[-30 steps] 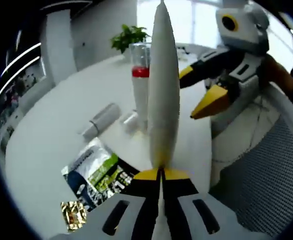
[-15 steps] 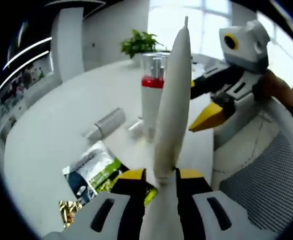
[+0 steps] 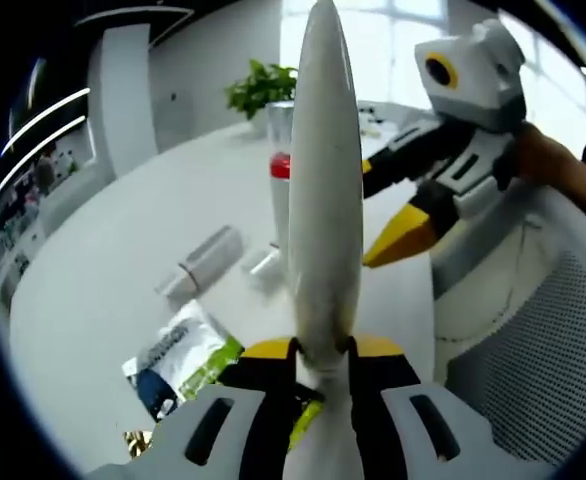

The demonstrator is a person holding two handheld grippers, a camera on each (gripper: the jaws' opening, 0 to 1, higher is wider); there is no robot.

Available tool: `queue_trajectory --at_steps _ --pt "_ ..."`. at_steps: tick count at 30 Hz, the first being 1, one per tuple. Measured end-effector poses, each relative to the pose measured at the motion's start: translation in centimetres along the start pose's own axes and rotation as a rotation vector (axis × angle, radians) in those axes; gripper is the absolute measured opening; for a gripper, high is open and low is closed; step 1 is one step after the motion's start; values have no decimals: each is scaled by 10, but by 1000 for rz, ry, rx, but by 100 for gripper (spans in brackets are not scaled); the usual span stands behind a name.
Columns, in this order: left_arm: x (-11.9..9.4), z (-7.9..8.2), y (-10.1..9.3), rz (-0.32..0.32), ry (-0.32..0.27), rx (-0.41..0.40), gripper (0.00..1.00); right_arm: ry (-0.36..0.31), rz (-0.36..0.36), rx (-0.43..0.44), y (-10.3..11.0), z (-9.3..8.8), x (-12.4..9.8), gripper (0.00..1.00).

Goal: Arrange the skincare products in the storage area until every visible bottle or jar stands upright without overlapping.

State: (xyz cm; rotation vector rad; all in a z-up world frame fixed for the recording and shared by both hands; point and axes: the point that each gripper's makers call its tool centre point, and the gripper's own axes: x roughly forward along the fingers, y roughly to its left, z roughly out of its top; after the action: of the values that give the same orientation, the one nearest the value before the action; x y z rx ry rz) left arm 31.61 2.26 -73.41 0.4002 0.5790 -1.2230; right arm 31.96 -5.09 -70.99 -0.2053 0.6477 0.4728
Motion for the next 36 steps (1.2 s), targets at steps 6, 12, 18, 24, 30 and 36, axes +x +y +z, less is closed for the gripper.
queue_trajectory --at_steps 6,12,18,24,30,36 --pt "6 2 3 -32 0 55 16 19 -8 -21 -3 -1 4 43" --pt "13 7 8 -68 13 98 16 6 19 31 -2 -3 8 44" --pt "19 11 12 -95 20 123 16 16 15 41 -5 -4 11 54" --pt "25 15 15 -111 36 150 16 -1 19 33 -4 0 11 57" --pt "28 18 17 -116 32 162 16 6 26 29 -2 -1 12 58" --pt "30 20 18 -125 29 168 17 3 20 33 -4 -1 11 58"
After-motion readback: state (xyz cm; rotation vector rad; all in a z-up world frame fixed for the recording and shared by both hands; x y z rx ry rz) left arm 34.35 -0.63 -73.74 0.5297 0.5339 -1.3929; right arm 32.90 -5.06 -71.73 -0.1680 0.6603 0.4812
